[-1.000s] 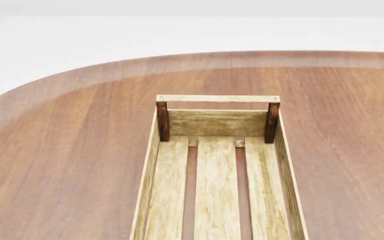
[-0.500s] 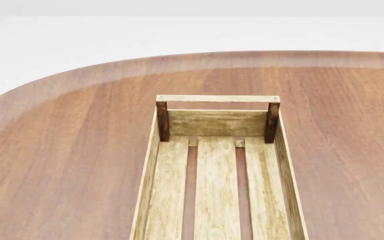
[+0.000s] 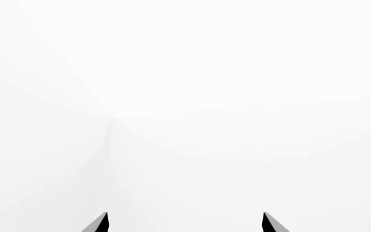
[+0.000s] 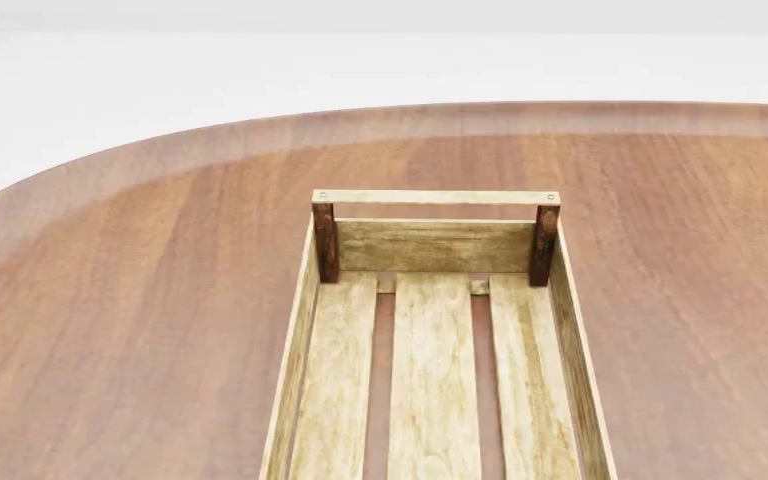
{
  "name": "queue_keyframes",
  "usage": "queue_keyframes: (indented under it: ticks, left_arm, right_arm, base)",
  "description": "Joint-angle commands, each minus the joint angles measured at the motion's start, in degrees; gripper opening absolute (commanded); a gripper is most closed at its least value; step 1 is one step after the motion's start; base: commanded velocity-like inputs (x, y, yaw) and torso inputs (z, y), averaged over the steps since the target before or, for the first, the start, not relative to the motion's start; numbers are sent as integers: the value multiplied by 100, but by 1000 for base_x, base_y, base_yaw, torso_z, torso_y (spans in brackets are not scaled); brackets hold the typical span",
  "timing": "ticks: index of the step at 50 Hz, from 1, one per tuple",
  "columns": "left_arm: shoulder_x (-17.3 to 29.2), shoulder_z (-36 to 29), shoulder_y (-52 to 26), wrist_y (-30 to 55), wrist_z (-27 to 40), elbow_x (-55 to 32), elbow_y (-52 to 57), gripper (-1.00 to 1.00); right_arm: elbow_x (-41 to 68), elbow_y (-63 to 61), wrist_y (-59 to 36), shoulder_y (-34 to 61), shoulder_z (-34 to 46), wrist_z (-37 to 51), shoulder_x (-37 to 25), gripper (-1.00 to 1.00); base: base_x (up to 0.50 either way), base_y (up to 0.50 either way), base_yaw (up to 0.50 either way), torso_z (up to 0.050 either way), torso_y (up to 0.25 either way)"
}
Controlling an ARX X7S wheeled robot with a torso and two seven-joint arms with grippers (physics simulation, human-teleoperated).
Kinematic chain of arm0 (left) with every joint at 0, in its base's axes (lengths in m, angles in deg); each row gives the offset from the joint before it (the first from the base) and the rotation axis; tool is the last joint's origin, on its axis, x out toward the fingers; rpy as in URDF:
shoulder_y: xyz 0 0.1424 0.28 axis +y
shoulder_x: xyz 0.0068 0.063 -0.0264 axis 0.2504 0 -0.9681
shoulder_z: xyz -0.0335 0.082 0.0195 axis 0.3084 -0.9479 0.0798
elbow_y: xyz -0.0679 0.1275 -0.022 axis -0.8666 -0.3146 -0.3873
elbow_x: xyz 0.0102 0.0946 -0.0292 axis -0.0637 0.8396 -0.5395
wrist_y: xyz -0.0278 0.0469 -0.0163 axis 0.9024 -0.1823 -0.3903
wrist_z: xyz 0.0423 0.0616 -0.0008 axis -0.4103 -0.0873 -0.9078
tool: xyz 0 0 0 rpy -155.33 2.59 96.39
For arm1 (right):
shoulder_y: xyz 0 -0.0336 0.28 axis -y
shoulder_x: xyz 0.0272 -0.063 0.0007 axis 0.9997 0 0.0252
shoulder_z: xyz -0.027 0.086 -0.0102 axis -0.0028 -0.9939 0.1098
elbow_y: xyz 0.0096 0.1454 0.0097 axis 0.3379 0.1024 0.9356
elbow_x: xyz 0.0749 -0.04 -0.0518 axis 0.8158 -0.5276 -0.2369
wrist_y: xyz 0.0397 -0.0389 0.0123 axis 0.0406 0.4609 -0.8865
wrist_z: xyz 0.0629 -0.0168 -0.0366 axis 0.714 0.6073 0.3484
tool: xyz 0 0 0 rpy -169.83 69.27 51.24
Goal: Pick up the cream cheese and put it in the tray.
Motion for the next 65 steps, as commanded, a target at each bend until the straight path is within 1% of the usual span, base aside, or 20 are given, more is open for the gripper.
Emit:
queue_keyframes:
  ticks: [1, 17, 21, 32, 38, 49, 50, 65]
  left_arm:
    - [19, -20, -8, 23, 20, -2, 7, 100]
    - [37, -52, -36, 39, 51, 9, -21, 100]
    - [43, -55, -40, 41, 62, 8, -27, 100]
    - [48, -70, -36, 65, 83, 30, -7, 100]
    - [56, -71, -26, 69, 102, 36, 4, 100]
    - [62, -89, -40, 84, 125, 49, -12, 100]
    - [65, -95, -44, 81, 126, 44, -18, 100]
    - [77, -100, -39, 110, 164, 56, 4, 100]
  right_arm:
    - [45, 290, -40, 184, 14, -69, -48, 100]
    - [38, 539, -152, 349, 91, -72, -89, 100]
    - [31, 811, -77, 454, 93, -181, -75, 100]
    - [43, 1009, -57, 550, 103, -244, -71, 100]
    - [33, 1312, 55, 651, 92, -381, -62, 100]
    - [51, 1309, 69, 639, 96, -416, -57, 100]
    - [47, 1311, 75, 640, 104, -431, -56, -100]
    - [151, 1363, 232, 667, 73, -696, -7, -100]
  base:
    - [0, 0, 0, 0, 0]
    - [0, 0, 0, 0, 0]
    - [0, 0, 0, 0, 0]
    - [0, 0, 0, 0, 0]
    - [0, 0, 0, 0, 0]
    - [0, 0, 0, 0, 0]
    - [0, 0, 0, 0, 0]
    - [0, 0, 0, 0, 0]
